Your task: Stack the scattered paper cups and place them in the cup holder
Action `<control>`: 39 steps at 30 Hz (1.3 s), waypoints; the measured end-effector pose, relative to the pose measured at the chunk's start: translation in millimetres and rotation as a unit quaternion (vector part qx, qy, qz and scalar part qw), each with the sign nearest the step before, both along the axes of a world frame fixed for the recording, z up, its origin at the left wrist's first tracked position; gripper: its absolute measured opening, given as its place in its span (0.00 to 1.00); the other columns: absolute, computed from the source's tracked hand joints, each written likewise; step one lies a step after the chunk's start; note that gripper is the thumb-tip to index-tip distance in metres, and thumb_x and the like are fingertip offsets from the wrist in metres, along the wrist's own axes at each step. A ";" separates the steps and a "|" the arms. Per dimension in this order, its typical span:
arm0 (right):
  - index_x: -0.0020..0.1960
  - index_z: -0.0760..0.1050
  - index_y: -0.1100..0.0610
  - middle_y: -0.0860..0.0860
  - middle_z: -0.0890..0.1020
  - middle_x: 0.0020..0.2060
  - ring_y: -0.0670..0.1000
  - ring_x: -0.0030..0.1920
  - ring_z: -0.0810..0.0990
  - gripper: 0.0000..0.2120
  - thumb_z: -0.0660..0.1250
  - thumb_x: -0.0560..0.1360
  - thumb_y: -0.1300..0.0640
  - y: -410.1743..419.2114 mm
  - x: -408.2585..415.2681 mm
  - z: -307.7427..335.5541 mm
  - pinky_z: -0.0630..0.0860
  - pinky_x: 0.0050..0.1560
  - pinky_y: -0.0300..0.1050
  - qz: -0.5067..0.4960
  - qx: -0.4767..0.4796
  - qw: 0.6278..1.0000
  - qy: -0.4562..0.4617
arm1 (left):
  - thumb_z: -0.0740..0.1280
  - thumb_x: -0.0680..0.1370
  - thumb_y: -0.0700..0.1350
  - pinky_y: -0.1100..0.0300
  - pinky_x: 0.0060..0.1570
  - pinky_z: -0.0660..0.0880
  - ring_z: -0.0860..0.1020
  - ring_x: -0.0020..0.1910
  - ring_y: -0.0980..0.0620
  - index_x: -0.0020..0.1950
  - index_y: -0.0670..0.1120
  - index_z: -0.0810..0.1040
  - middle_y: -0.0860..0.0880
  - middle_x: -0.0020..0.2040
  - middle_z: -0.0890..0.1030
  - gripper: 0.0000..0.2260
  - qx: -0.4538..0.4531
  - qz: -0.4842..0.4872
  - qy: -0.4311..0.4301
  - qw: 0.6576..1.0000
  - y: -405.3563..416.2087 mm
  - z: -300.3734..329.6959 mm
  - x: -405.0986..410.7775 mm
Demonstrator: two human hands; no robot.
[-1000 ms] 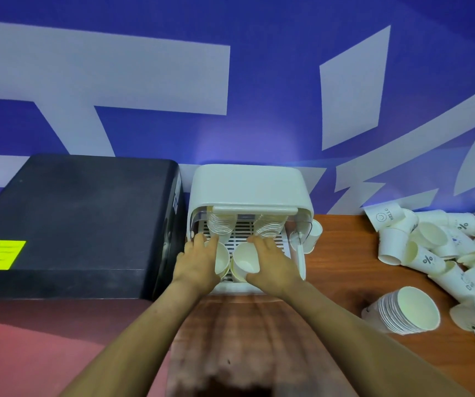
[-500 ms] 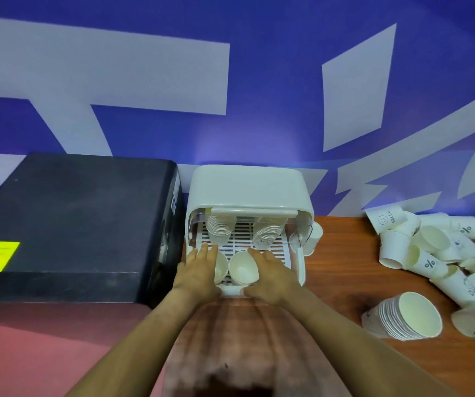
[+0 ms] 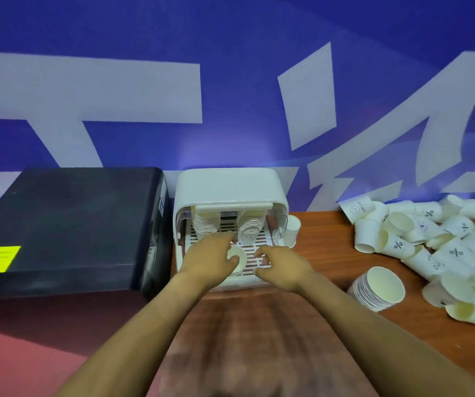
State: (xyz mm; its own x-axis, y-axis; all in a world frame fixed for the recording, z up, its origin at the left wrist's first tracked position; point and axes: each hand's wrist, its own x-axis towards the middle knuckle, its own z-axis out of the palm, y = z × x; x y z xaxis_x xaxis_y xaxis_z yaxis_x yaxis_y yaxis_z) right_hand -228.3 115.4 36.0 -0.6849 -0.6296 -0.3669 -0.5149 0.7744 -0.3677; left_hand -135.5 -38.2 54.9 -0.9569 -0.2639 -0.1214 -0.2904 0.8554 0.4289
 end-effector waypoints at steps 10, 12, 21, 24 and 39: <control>0.59 0.75 0.48 0.47 0.80 0.52 0.50 0.52 0.78 0.15 0.66 0.74 0.48 112.2 -58.7 30.7 0.75 0.53 0.45 -0.097 -0.047 0.994 0.015 | 0.64 0.76 0.49 0.55 0.55 0.73 0.74 0.61 0.48 0.66 0.52 0.71 0.50 0.63 0.76 0.18 0.015 -0.081 0.018 0.996 105.2 4.6 -65.9; 0.59 0.75 0.48 0.45 0.79 0.49 0.48 0.52 0.78 0.14 0.66 0.74 0.48 131.2 -77.5 29.9 0.74 0.51 0.43 -0.101 -0.059 0.993 0.015 | 0.64 0.76 0.49 0.54 0.55 0.73 0.74 0.61 0.47 0.66 0.51 0.71 0.50 0.64 0.75 0.18 -0.002 -0.085 0.019 0.996 123.7 7.6 -89.8; 0.59 0.74 0.49 0.45 0.79 0.47 0.47 0.46 0.78 0.14 0.66 0.75 0.49 220.6 -187.5 6.6 0.76 0.50 0.45 -0.098 -0.061 0.993 -0.004 | 0.64 0.76 0.52 0.52 0.59 0.72 0.70 0.63 0.48 0.69 0.51 0.68 0.50 0.66 0.71 0.21 -0.067 -0.049 -0.052 0.995 194.5 -21.5 -170.7; 0.62 0.73 0.50 0.46 0.79 0.50 0.48 0.49 0.77 0.16 0.66 0.74 0.49 238.6 -217.0 -4.6 0.74 0.51 0.44 -0.085 -0.027 0.996 -0.004 | 0.63 0.76 0.49 0.52 0.61 0.71 0.69 0.64 0.47 0.69 0.51 0.68 0.49 0.67 0.70 0.21 -0.091 -0.032 -0.086 0.992 202.4 -32.8 -184.8; 0.74 0.58 0.47 0.52 0.60 0.73 0.56 0.70 0.62 0.33 0.64 0.73 0.62 234.5 -301.6 -47.0 0.66 0.64 0.50 0.171 0.143 0.964 0.147 | 0.61 0.78 0.46 0.46 0.61 0.64 0.67 0.65 0.44 0.67 0.50 0.68 0.46 0.65 0.70 0.16 -0.417 -0.111 -0.267 0.862 164.6 -88.5 -263.5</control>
State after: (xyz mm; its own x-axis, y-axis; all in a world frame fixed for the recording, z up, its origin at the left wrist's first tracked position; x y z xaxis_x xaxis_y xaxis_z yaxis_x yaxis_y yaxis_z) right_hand -529.9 349.9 -11.0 -0.5557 -0.7397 -0.3796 -0.8079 0.5883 0.0363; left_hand -398.9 126.4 -33.7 -0.8612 -0.2899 -0.4176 -0.0451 0.8618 -0.5052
